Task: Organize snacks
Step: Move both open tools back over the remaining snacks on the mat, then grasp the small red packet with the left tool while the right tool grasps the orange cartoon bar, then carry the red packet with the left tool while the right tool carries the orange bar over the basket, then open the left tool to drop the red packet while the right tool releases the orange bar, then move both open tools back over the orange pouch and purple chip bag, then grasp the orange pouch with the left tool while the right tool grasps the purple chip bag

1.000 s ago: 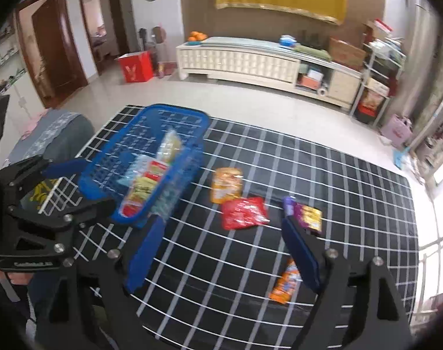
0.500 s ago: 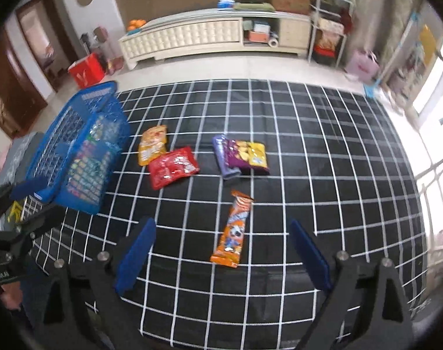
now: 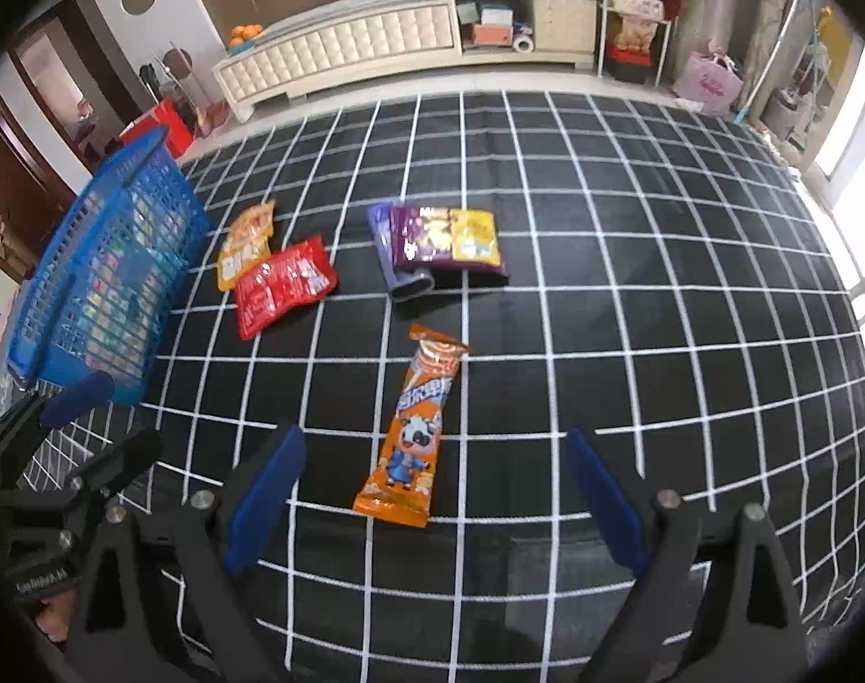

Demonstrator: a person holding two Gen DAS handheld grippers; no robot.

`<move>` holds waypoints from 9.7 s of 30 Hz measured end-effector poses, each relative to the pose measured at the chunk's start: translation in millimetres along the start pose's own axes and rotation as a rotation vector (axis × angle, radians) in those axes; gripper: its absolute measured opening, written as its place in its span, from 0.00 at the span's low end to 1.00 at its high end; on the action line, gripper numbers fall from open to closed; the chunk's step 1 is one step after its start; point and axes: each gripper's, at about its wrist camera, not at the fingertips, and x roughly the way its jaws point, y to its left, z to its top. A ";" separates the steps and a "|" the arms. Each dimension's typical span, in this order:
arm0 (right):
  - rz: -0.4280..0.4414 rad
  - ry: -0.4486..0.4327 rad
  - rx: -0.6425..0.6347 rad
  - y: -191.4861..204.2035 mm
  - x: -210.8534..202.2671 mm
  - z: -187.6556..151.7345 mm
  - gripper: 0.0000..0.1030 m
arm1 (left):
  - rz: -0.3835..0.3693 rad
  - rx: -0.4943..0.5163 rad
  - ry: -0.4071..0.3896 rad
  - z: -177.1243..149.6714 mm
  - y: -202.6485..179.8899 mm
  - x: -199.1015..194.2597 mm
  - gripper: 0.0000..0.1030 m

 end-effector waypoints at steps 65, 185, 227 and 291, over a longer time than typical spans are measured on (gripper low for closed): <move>0.191 0.020 -0.095 -5.4 73.8 74.9 0.19 | 0.215 -0.176 0.233 103.8 7.5 159.9 0.96; 0.185 -0.033 -0.802 352.9 29.6 59.5 0.19 | 0.263 -0.104 -0.174 -18.3 250.2 -127.5 0.62; 0.115 -0.273 -0.308 84.5 -91.7 81.3 0.71 | 0.206 -0.034 -0.190 77.3 54.2 -110.1 0.80; 0.004 -0.026 -0.113 -22.5 81.0 129.7 0.71 | 0.236 -0.217 0.126 132.0 52.7 153.6 0.23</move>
